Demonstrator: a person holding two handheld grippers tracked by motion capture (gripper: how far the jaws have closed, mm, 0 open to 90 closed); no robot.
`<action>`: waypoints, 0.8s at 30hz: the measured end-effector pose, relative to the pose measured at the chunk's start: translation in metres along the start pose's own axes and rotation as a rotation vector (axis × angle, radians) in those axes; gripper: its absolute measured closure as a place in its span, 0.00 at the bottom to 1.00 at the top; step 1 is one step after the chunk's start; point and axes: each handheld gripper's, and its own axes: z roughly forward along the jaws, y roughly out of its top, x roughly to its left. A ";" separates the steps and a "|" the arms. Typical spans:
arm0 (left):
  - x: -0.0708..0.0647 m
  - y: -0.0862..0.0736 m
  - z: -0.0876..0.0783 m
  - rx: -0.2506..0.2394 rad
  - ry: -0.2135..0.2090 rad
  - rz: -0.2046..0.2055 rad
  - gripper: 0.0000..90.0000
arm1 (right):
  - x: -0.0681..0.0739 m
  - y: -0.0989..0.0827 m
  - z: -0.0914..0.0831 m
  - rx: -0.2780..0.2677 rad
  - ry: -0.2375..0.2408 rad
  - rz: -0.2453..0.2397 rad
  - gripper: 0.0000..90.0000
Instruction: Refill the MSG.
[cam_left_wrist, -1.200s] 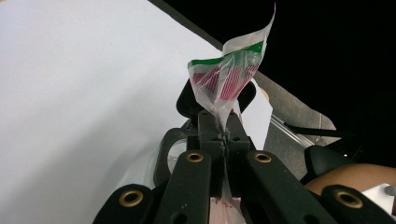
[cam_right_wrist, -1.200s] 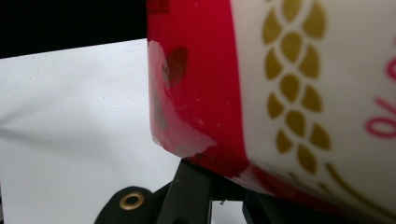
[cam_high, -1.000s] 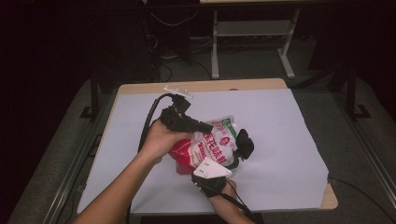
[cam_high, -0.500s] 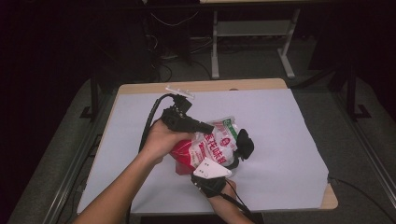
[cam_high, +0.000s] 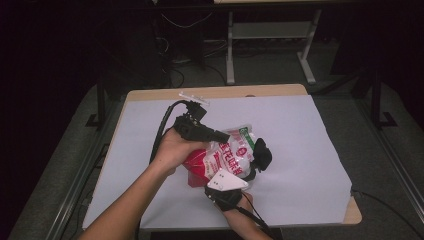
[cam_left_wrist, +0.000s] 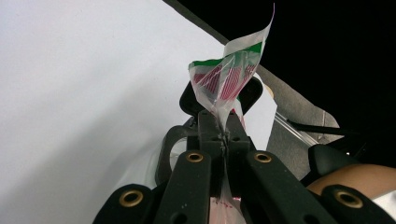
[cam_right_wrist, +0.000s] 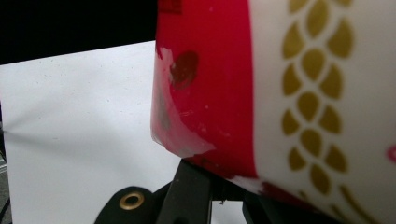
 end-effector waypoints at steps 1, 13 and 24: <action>0.000 0.000 0.000 -0.001 0.000 -0.002 1.00 | 0.000 0.000 0.000 0.001 0.001 0.000 1.00; 0.000 0.000 0.002 0.005 0.012 -0.007 1.00 | 0.001 0.000 0.001 -0.002 0.008 0.012 1.00; -0.002 0.003 0.003 0.018 0.013 -0.013 1.00 | 0.001 0.002 0.001 -0.015 0.013 0.018 1.00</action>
